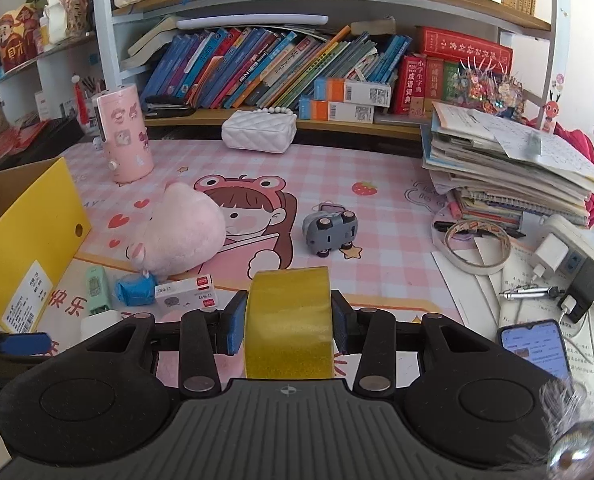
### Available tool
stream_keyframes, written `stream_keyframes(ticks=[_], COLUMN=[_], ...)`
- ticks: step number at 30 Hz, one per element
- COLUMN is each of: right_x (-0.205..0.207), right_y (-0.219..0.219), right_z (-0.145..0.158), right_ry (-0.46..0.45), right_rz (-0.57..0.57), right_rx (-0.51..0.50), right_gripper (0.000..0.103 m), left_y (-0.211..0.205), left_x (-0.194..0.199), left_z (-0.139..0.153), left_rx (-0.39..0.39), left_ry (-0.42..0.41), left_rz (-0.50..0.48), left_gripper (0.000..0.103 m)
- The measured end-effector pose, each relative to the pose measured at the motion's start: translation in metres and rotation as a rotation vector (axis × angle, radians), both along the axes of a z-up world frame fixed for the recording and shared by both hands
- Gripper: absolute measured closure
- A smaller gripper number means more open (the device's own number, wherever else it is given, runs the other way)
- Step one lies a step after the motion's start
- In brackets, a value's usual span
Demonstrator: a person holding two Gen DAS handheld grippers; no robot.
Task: Organize objects
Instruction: 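Grasp the white USB charger with the left tool while right tool holds tape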
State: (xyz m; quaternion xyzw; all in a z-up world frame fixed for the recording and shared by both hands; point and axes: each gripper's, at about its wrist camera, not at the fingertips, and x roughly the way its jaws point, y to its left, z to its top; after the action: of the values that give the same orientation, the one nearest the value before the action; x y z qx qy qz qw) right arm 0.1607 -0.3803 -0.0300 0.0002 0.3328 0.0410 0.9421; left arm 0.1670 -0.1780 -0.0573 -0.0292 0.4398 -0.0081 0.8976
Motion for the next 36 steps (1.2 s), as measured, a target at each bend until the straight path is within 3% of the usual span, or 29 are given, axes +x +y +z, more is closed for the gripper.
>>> stream_keyframes(ticks=[5,8,11,15,26,36], right_x=[0.004,0.006,0.008,0.008,-0.009,-0.048], right_y=[0.0,-0.001,-0.001,0.0,0.016,0.071], right_z=[-0.002,-0.003,-0.003,-0.005,0.005,0.015], right_ry=[0.011,0.013,0.011,0.02,-0.015,-0.029], right_rz=[0.009,0.018,0.024,0.024,-0.021,0.004], right_rx=[-0.002,-0.008,-0.013,-0.004,-0.002,-0.011], right_gripper=[0.064,0.064,0.064,0.064,0.064,0.064], left_y=[-0.008,-0.01,-0.016,-0.011,0.023,0.07], left_x=[0.021,0.028,0.027,0.025,-0.012,-0.052], left_z=[-0.012,-0.021,-0.022,-0.019,0.04,0.057], left_rx=[0.035,0.041,0.072,0.055,-0.097,-0.125], left_ry=[0.034,0.076,0.066,0.07,-0.136,-0.218], left_rz=[0.008,0.014,-0.007,-0.014,-0.04,-0.085], left_gripper=[0.035,0.042,0.05,0.061,0.062,0.062])
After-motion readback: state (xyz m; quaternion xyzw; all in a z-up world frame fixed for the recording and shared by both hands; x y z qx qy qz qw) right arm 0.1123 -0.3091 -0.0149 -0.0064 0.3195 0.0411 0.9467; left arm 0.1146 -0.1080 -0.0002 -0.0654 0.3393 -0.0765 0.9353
